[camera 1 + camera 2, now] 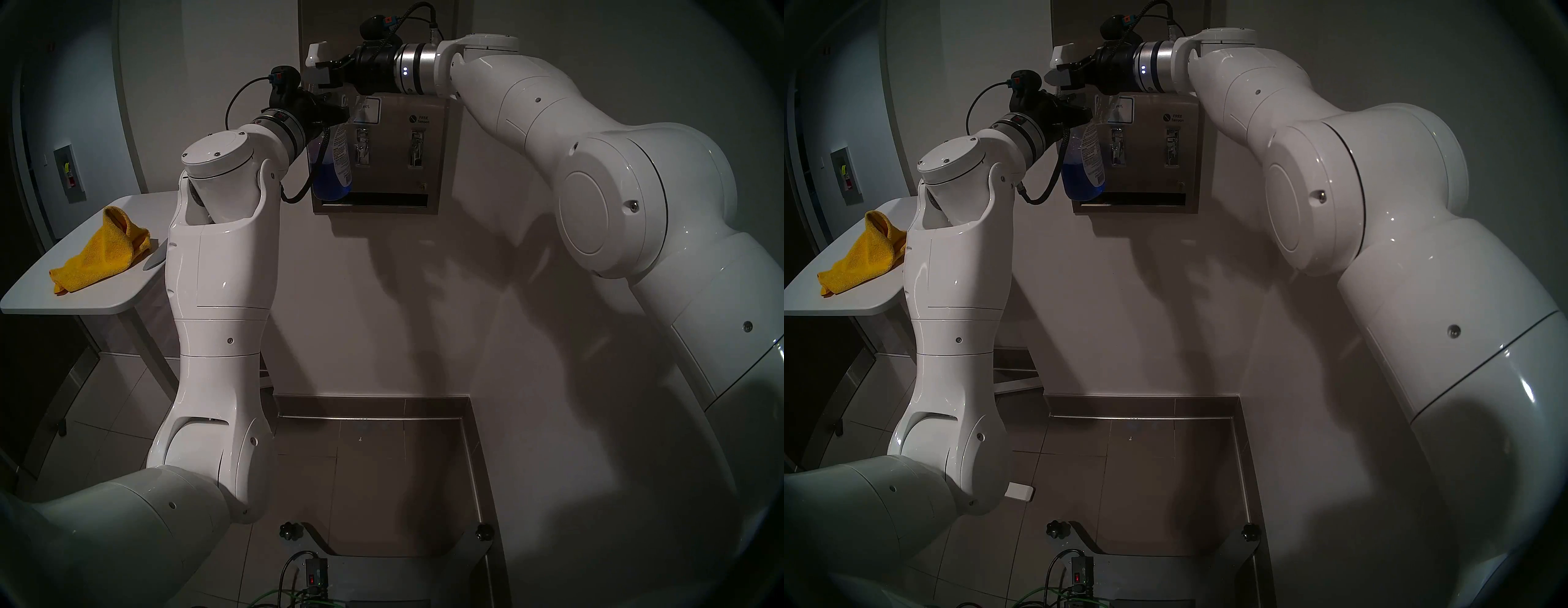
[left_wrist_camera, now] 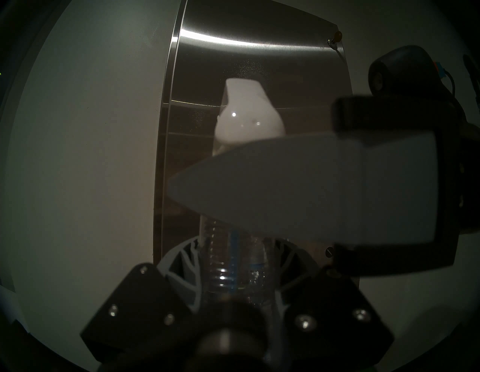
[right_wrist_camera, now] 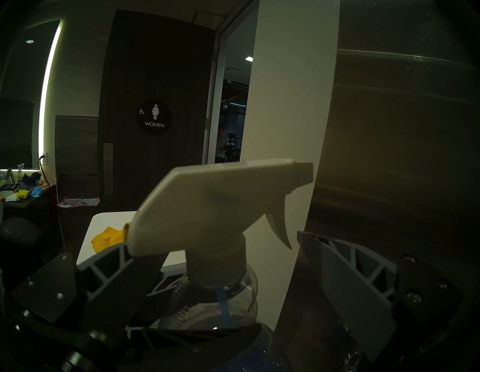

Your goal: Pick up the cleaner bottle and spray the cleaner onto the surface

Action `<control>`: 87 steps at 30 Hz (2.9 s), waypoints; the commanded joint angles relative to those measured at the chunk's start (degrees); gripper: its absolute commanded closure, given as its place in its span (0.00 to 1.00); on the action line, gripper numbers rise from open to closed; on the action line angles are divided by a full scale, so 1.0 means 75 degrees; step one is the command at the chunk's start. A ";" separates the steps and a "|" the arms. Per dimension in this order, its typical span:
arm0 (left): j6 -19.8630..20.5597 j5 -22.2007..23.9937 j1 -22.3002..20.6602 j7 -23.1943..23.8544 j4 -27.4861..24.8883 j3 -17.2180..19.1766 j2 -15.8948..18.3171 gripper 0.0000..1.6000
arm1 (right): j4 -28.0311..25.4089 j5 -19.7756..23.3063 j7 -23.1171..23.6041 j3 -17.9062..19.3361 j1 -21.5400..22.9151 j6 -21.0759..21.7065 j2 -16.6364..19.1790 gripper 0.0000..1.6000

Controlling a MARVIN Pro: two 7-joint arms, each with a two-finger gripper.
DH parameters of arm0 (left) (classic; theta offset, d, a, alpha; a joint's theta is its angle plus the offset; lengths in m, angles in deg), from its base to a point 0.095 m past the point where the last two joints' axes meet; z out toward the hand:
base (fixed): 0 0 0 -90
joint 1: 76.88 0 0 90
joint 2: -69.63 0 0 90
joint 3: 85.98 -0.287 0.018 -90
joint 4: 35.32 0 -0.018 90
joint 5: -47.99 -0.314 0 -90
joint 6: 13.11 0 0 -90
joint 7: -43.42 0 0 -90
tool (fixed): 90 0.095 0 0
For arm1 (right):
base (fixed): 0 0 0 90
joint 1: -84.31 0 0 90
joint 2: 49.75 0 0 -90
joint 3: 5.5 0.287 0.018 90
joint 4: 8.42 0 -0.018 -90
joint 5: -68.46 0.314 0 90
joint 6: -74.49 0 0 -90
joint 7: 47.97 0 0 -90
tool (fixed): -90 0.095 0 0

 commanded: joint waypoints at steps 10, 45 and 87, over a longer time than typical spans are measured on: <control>-0.0153 -0.0001 -0.0414 -0.0002 -0.0329 0.0010 -0.0025 1.00 | -0.0220 -0.0020 -0.0134 0.0049 0.0576 -0.0071 -0.0133 1.00; -0.0071 -0.0050 -0.0434 0.0010 -0.0349 -0.0002 -0.0053 1.00 | -0.0065 -0.0057 -0.0062 0.0067 0.0582 -0.0161 0.0163 0.00; -0.0128 -0.0100 -0.0602 0.0018 -0.0400 0.0043 -0.0111 1.00 | -0.0068 -0.0356 0.0924 -0.0182 0.0665 -0.0690 0.1040 0.00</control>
